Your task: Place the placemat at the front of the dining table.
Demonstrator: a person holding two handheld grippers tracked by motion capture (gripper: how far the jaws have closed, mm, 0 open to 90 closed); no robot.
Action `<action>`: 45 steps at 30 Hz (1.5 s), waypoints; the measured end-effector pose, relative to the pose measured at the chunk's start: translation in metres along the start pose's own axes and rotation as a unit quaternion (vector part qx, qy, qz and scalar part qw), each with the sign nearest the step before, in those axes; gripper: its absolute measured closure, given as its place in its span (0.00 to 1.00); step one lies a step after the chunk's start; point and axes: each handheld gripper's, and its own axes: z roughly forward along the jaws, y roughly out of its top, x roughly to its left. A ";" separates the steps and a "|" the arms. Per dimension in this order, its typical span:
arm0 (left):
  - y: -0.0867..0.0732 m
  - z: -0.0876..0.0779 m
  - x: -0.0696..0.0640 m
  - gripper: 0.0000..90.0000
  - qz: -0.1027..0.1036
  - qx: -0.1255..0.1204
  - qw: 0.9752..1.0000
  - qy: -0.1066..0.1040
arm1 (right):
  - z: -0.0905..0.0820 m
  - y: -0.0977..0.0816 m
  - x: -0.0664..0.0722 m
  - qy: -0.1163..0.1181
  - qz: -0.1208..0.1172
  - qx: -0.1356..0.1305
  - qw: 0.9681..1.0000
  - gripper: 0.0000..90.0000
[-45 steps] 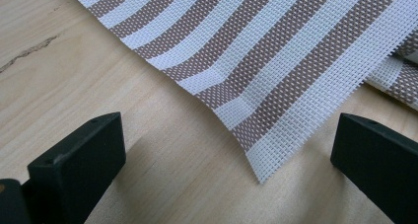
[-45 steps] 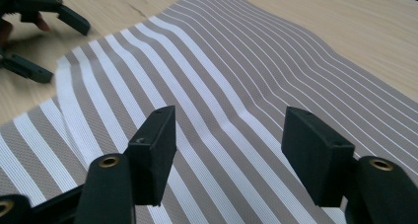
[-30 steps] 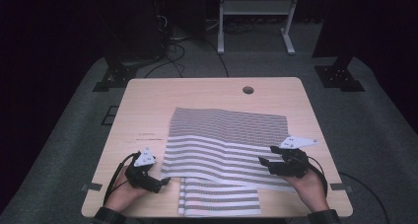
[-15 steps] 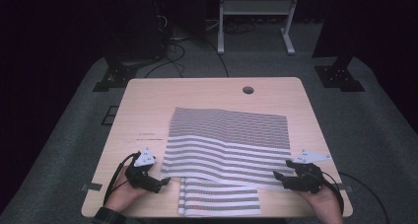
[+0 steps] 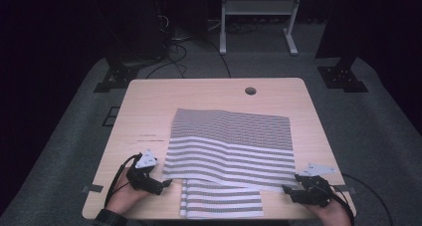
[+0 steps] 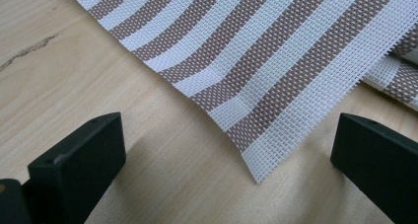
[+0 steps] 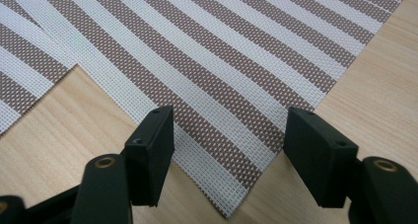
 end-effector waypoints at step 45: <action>0.024 -0.003 -0.024 0.94 0.010 0.009 1.000 -0.019 | -0.002 0.010 0.000 -0.008 -0.018 -0.006 1.000 0.95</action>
